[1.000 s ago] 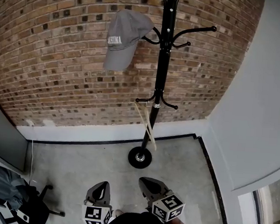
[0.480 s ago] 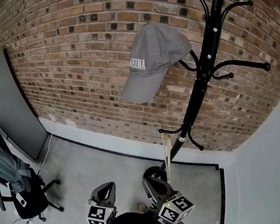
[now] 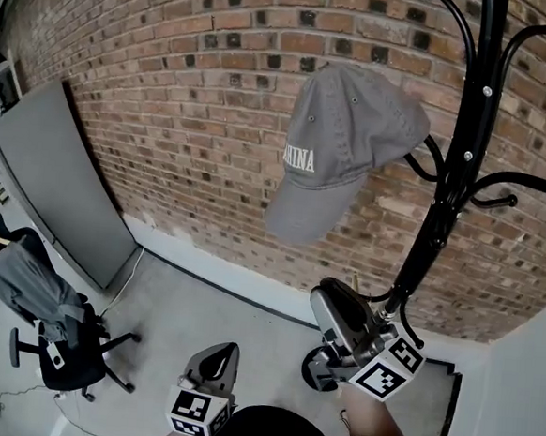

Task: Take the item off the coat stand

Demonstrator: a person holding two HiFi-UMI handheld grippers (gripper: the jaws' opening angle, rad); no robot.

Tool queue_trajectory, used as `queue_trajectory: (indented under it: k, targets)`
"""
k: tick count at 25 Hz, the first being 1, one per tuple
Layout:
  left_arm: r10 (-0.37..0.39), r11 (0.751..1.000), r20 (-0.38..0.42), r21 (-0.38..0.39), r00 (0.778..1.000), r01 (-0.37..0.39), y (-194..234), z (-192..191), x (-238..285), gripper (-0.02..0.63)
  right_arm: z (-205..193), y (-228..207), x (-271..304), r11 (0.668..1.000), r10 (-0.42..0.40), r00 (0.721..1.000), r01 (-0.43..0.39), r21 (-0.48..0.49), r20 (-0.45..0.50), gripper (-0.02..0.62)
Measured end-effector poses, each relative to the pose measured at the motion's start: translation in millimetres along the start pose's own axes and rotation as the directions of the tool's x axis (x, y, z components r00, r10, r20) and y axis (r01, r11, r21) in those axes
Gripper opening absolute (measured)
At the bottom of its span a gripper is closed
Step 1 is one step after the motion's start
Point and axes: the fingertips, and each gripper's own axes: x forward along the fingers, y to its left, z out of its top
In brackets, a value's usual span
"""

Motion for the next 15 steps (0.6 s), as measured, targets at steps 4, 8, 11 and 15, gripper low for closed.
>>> queue_trajectory:
  k: [4, 8, 11, 15]
  targets:
    - [0.069, 0.998, 0.007, -0.006, 0.998, -0.069, 13.2, 2.7, -3.5, 0.041, 22.8, -5.6, 32.5, 0.991, 0.113, 0.992, -0.117, 0.069, 0.056, 0.16]
    - [0.138, 0.99, 0.008, -0.032, 0.99, -0.138, 29.7, -0.4, -13.0, 0.041, 44.7, -5.2, 57.8, 0.984, 0.169, 0.98, -0.174, 0.046, 0.101, 0.161]
    - [0.174, 0.984, 0.018, -0.038, 0.985, -0.173, 38.7, 1.2, -19.0, 0.041, 54.6, -3.5, 72.3, 0.978, 0.2, 0.973, -0.204, 0.027, 0.119, 0.161]
    - [0.203, 0.979, 0.035, -0.043, 0.979, -0.201, 46.8, 5.7, -25.3, 0.041, 61.3, -1.9, 84.9, 0.972, 0.221, 0.964, -0.229, 0.044, 0.147, 0.161]
